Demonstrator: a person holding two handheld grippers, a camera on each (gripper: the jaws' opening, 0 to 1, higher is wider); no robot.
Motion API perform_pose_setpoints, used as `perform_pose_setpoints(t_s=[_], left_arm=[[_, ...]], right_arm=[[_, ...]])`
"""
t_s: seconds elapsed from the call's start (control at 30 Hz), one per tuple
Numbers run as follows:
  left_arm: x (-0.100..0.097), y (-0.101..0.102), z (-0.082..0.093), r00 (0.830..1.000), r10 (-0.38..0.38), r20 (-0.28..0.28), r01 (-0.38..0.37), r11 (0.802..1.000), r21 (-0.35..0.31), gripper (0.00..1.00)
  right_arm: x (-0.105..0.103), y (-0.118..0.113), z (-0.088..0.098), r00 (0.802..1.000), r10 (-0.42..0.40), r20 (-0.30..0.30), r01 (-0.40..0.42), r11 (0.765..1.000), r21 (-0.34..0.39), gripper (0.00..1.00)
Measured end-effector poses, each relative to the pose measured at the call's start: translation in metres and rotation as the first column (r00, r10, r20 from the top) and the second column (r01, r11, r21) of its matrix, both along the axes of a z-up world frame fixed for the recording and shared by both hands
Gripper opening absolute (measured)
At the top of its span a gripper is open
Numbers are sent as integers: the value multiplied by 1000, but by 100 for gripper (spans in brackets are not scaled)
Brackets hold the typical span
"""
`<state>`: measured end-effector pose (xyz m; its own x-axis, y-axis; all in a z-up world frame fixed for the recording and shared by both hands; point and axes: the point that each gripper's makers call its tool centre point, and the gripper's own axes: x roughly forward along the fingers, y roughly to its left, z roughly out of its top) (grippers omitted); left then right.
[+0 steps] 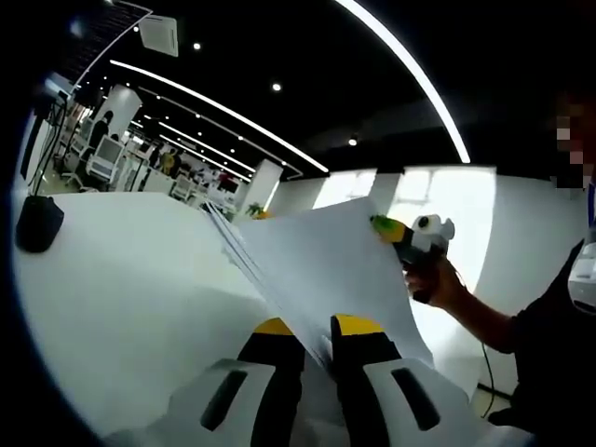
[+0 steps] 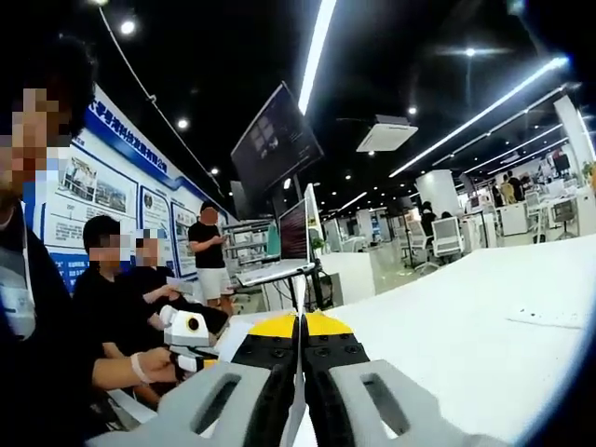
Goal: Organize the stack of printing papers by aligning and flattening the scattered papers on the table
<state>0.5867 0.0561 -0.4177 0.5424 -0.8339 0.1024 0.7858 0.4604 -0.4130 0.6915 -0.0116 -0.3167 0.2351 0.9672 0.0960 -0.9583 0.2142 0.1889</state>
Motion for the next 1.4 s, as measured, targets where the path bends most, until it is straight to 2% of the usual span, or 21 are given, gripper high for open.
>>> perform_pose_setpoints(t_s=[0.73, 0.87, 0.93, 1.4], left_arm=[[1, 2, 2, 1000, -3, 2, 3, 1000, -10, 16], [0, 3, 3, 1000, -6, 3, 6, 1000, -21, 18], [0, 2, 3, 1000, -9, 0, 9, 1000, -21, 18], [-1, 0, 4, 1000, -11, 1, 11, 1000, -16, 18]], right_arm=[[-7, 12, 0, 999, 34, -4, -34, 999, 12, 0], [-2, 8, -1, 1000, 18, 5, -18, 1000, 8, 0], [2, 6, -1, 1000, 21, -23, -20, 999, 26, 0], [-6, 17, -4, 999, 42, -18, -41, 999, 23, 0]])
